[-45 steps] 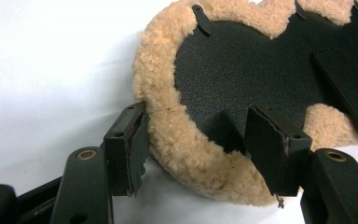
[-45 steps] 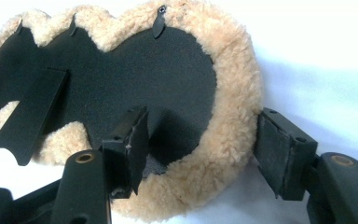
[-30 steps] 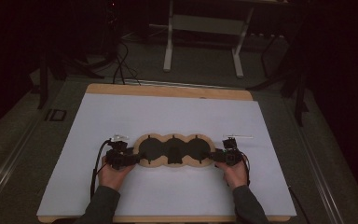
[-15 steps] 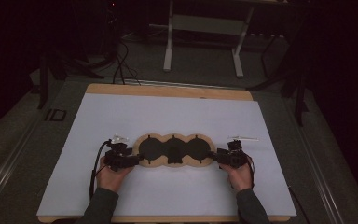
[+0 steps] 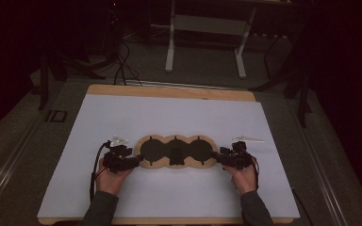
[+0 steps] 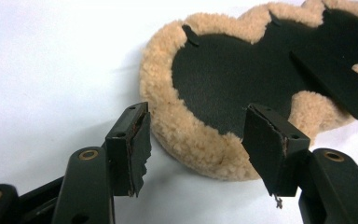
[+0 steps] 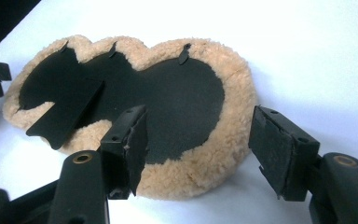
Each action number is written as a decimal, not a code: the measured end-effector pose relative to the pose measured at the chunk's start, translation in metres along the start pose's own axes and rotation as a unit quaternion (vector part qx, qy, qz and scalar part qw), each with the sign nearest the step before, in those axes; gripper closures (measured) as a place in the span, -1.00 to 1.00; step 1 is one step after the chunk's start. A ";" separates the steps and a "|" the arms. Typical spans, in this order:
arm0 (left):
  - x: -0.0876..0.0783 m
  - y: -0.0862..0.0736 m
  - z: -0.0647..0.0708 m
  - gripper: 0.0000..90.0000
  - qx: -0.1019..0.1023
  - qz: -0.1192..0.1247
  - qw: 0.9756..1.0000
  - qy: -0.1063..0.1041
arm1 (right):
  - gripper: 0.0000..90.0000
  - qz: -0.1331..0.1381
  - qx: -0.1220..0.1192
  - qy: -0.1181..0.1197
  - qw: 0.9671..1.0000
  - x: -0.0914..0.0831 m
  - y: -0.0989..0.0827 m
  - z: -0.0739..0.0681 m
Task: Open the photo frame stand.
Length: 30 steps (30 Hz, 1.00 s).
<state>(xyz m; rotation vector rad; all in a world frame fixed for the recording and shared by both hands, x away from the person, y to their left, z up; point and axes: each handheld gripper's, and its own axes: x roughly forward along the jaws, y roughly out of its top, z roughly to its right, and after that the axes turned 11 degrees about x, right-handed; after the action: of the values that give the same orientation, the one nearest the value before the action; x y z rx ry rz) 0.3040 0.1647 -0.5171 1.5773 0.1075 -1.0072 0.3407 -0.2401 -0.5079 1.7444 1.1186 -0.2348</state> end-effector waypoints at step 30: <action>-0.026 0.018 0.023 -0.06 0.068 0.072 0.995 -0.033 | -0.02 -0.003 -0.069 -0.039 0.997 -0.027 -0.016 -0.008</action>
<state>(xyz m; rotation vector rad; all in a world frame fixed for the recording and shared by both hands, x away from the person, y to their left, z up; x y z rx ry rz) 0.2860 0.1513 -0.4848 1.6487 -0.1213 -0.9675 0.3110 -0.2477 -0.4974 1.5967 1.0592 -0.2234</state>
